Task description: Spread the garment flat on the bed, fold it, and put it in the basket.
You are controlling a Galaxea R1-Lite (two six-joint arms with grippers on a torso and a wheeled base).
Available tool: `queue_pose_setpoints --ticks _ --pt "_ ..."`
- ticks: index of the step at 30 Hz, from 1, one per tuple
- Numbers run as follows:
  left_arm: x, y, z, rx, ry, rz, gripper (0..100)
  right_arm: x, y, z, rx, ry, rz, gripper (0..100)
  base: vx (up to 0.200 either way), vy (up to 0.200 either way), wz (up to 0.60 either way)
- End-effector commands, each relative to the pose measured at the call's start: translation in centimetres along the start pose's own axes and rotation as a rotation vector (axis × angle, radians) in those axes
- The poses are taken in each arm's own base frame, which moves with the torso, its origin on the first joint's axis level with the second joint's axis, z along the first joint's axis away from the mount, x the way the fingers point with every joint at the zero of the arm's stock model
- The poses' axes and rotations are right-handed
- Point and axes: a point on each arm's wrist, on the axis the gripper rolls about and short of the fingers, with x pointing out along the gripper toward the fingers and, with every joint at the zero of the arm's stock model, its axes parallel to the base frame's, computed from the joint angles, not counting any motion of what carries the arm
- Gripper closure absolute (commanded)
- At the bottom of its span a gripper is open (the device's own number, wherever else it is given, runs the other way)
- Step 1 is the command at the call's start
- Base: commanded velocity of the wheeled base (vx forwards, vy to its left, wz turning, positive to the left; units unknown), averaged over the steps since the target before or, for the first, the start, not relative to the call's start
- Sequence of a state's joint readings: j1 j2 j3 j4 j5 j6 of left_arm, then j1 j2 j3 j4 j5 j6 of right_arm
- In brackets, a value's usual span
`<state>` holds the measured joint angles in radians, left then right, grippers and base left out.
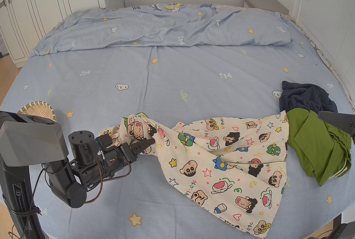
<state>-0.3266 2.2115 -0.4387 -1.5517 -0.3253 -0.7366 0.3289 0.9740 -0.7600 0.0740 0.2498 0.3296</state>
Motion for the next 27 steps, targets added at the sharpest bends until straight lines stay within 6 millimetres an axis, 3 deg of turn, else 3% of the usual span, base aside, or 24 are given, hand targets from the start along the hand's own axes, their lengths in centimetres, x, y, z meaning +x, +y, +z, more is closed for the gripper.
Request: queue_pose_setpoints --ticks 1,5,6,22,27 --pt "0.0 -0.2 0.3 0.010 -0.020 -0.016 0 0.0 0.0 0.0 0.000 -0.001 0.001 0 0.000 0.000 0.00" --pt "-0.3 -0.3 0.2 0.008 -0.016 -0.011 0 0.0 0.0 0.0 0.000 0.001 0.001 0 0.000 0.000 0.00" --pt "-0.3 -0.3 0.2 0.008 -0.015 -0.012 100 0.0 0.0 0.0 0.000 -0.001 0.001 0 0.000 0.000 0.00" --pt "-2.1 -1.1 0.2 0.013 -0.009 -0.008 100 0.0 0.0 0.0 0.000 0.002 0.000 0 0.000 0.000 0.00" --pt "-4.2 -1.9 -0.2 0.011 0.018 -0.002 100 0.0 0.0 0.0 0.000 0.001 0.001 0 0.000 0.000 0.00"
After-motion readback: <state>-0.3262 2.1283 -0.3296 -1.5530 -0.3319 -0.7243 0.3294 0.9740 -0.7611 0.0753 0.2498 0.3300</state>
